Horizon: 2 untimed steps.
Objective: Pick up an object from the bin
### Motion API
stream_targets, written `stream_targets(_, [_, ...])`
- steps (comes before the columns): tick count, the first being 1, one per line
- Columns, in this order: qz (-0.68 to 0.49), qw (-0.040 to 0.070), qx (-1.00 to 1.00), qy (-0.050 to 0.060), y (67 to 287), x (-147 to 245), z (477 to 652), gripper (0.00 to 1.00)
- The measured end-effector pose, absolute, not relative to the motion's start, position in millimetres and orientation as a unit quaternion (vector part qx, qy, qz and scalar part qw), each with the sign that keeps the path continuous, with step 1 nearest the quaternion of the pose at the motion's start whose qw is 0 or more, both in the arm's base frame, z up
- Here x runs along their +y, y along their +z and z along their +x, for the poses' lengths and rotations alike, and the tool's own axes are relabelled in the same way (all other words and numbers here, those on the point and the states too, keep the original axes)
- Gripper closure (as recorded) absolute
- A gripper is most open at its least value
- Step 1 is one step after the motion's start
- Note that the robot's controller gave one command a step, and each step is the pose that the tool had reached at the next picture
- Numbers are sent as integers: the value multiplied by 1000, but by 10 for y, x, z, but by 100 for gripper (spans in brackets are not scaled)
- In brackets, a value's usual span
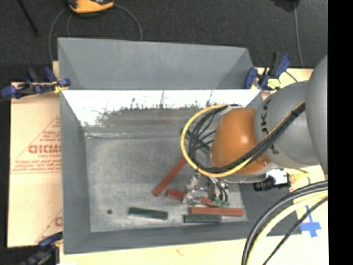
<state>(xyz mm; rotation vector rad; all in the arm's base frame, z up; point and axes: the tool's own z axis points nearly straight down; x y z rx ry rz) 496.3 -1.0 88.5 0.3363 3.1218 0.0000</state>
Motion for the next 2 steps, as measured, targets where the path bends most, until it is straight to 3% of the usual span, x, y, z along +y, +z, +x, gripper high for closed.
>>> stream_targets(1, [107, 1, 994, 0, 886, -9, 4964, 100])
stream_targets(2, [99, 1, 995, 0, 2214, -134, 5056, 100])
